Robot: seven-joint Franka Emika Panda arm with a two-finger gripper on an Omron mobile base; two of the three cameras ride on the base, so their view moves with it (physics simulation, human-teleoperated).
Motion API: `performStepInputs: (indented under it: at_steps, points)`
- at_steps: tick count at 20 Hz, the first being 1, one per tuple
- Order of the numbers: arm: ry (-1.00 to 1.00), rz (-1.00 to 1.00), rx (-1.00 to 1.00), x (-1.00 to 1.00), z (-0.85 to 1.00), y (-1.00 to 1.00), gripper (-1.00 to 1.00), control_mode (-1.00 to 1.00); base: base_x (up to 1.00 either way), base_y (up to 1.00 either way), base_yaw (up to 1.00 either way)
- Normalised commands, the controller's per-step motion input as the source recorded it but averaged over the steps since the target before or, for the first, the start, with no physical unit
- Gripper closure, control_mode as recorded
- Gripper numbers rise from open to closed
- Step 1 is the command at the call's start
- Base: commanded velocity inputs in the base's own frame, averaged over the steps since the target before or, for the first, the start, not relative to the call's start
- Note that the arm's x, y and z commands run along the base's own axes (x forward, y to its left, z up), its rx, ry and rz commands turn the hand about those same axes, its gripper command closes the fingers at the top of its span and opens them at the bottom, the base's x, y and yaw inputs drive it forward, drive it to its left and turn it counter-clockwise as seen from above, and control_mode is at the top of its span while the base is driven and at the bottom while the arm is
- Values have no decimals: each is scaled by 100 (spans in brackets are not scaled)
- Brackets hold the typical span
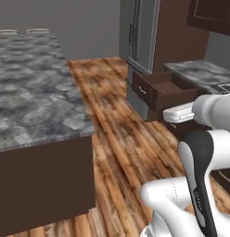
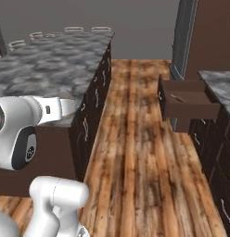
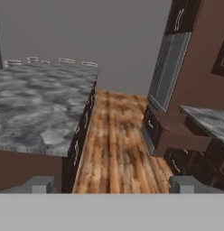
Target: Pick up the metallic utensils from the counter and place them in the open drawer. Make sure not to pick up any wooden utensils.
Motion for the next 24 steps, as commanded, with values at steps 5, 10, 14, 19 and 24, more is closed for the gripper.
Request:
performStepInputs:
  at_steps: [5, 10, 14, 19, 24]
  points:
    - [0, 0, 0, 0, 0, 0, -100, 100, -5, 100, 0]
    - [0, 0, 0, 0, 0, 0, -100, 100, -9, 100, 0]
    - [0, 0, 0, 0, 0, 0, -100, 100, -6, 100, 0]
    - [0, 0, 0, 0, 0, 0, -100, 100, 0, 100, 0]
    - [0, 0, 0, 0, 0, 0, -100, 100, 2, 100, 0]
